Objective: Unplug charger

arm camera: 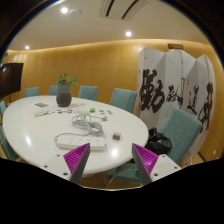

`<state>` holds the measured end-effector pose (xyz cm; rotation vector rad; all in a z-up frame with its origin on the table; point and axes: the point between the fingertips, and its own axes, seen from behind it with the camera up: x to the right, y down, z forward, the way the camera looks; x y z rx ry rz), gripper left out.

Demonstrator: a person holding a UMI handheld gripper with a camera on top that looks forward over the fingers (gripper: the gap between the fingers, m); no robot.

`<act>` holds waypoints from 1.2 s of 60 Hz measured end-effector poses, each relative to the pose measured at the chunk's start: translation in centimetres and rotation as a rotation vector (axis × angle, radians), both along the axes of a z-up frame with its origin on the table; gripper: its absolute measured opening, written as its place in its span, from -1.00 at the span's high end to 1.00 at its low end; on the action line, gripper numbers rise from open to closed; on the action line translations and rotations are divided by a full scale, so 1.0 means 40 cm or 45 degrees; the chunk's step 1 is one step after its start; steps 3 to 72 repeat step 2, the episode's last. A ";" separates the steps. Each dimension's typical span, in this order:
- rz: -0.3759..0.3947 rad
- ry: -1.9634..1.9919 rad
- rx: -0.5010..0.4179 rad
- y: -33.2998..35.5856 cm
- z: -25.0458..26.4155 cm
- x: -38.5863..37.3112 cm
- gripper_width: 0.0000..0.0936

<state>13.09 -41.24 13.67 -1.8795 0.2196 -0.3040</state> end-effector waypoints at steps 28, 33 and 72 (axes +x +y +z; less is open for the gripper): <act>-0.001 0.004 0.005 -0.003 0.003 -0.001 -0.85; -0.001 0.004 0.005 -0.003 0.003 -0.001 -0.85; -0.001 0.004 0.005 -0.003 0.003 -0.001 -0.85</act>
